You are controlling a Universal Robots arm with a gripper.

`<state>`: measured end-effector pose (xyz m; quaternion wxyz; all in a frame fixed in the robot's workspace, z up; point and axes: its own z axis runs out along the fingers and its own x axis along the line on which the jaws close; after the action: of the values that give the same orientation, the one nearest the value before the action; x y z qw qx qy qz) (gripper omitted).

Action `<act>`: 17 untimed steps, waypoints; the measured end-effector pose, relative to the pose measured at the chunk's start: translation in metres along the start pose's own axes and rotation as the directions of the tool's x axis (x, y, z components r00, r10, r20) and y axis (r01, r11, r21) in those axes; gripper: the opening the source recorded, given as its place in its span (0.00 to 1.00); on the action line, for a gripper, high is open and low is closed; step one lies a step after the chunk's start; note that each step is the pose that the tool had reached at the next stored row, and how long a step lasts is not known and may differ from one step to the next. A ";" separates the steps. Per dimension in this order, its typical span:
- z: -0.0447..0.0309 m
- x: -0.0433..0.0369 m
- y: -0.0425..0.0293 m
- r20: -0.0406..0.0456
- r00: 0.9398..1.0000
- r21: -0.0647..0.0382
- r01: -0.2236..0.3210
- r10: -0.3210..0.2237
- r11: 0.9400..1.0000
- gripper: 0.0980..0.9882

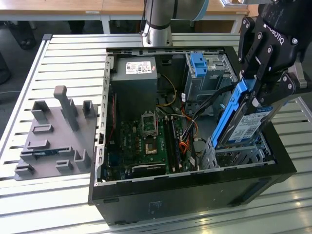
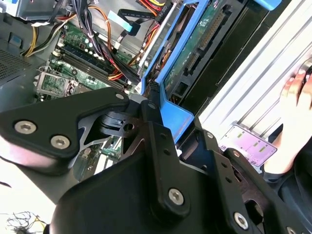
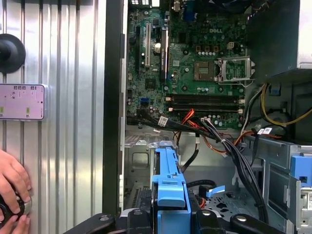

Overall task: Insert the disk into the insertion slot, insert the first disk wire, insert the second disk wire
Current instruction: 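Insert the disk into the insertion slot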

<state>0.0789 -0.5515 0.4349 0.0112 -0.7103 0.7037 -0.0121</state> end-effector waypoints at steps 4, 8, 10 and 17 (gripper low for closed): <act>0.0027 0.0000 0.0001 0.000 1.000 0.000 0.000 0.000 1.000 0.30; 0.0048 0.0000 0.0001 0.000 1.000 0.000 0.000 0.000 1.000 0.30; 0.0054 0.0000 0.0002 0.000 1.000 0.000 0.000 0.000 1.000 0.30; 0.0071 0.0000 0.0002 0.000 1.000 0.000 0.000 0.000 1.000 0.30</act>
<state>0.0789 -0.5515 0.4278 0.0112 -0.7103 0.7037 -0.0121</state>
